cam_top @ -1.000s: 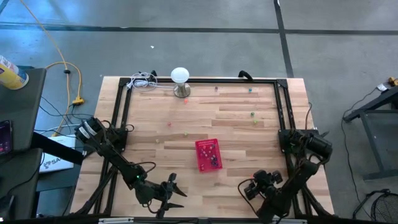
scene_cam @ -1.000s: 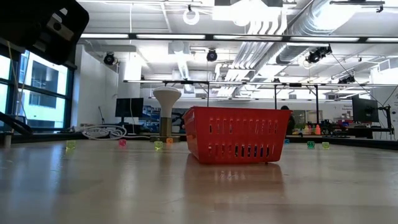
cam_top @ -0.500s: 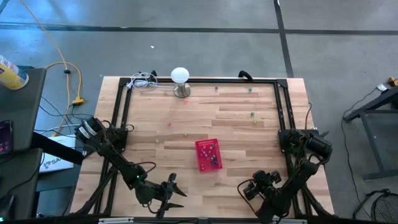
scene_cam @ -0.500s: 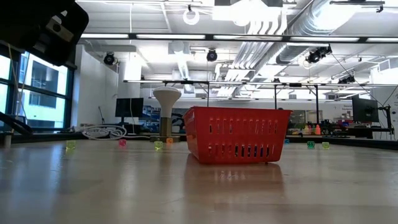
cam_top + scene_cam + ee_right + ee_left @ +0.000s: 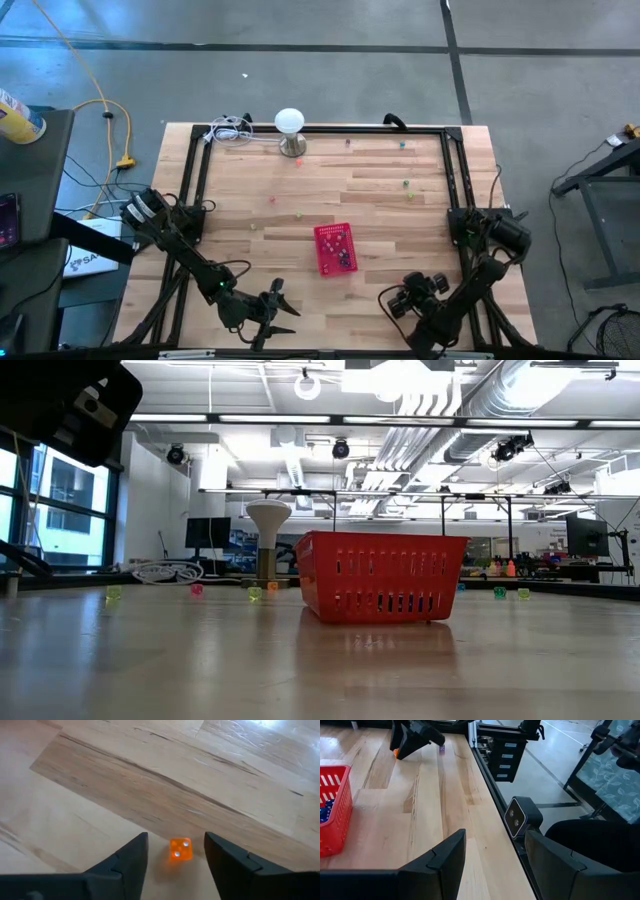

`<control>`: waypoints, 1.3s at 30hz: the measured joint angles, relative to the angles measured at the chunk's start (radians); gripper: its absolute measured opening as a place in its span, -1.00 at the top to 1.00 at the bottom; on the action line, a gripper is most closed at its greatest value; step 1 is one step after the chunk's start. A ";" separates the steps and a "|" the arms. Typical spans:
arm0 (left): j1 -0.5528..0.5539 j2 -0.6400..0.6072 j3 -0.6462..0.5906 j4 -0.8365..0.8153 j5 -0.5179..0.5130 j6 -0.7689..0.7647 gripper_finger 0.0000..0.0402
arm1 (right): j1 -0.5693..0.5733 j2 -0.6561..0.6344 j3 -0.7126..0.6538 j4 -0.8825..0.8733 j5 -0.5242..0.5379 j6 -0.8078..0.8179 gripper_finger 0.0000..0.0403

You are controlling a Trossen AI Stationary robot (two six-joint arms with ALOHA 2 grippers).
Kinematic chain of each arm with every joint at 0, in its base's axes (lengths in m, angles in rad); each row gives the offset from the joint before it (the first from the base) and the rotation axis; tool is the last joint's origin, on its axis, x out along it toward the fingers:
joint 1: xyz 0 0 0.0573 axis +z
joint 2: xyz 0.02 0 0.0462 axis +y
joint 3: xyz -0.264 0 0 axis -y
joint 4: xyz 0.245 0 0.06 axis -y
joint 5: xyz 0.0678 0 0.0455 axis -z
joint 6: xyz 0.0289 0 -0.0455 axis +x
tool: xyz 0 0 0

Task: Pick & Place Dice
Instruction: Put the orange die into the red basket

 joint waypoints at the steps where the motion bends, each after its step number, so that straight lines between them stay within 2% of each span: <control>1: 0.000 0.000 0.000 0.000 0.000 0.000 0.02 | -0.005 0.006 0.000 0.002 -0.012 0.001 0.15; 5: 0.000 0.000 0.000 -0.006 -0.001 0.000 0.02 | -0.012 0.013 0.005 0.009 -0.056 -0.002 0.30; 13: 0.000 0.000 0.000 -0.024 -0.001 0.000 0.02 | -0.012 0.015 0.004 0.018 -0.079 -0.019 0.55; 18: 0.000 0.000 0.000 -0.023 -0.002 0.000 0.02 | -0.013 0.015 0.003 0.025 -0.088 -0.019 0.84; 20: 0.000 0.000 0.000 -0.023 -0.002 0.000 0.02 | -0.013 0.015 0.003 0.025 -0.087 -0.020 0.86; 23: 0.000 0.000 0.000 -0.023 -0.002 0.000 0.02 | -0.013 0.015 0.002 0.026 -0.055 -0.020 0.86; 26: 0.006 0.000 0.000 -0.023 -0.002 0.000 0.02 | -0.037 0.016 0.009 0.019 0.040 -0.037 0.86; 28: 0.013 0.000 0.000 -0.023 -0.001 0.000 0.02 | -0.070 0.013 0.038 0.038 0.160 -0.104 0.86; 32: 0.028 0.000 0.000 -0.036 -0.003 0.000 0.02 | -0.146 0.004 0.126 0.048 0.329 -0.321 0.86; 35: 0.037 0.005 0.000 -0.042 -0.003 0.000 0.02 | -0.200 0.004 0.175 0.149 0.404 -0.532 0.86; 39: 0.039 0.006 -0.001 -0.056 -0.002 0.000 0.02 | -0.287 0.004 0.186 0.394 0.452 -0.839 0.86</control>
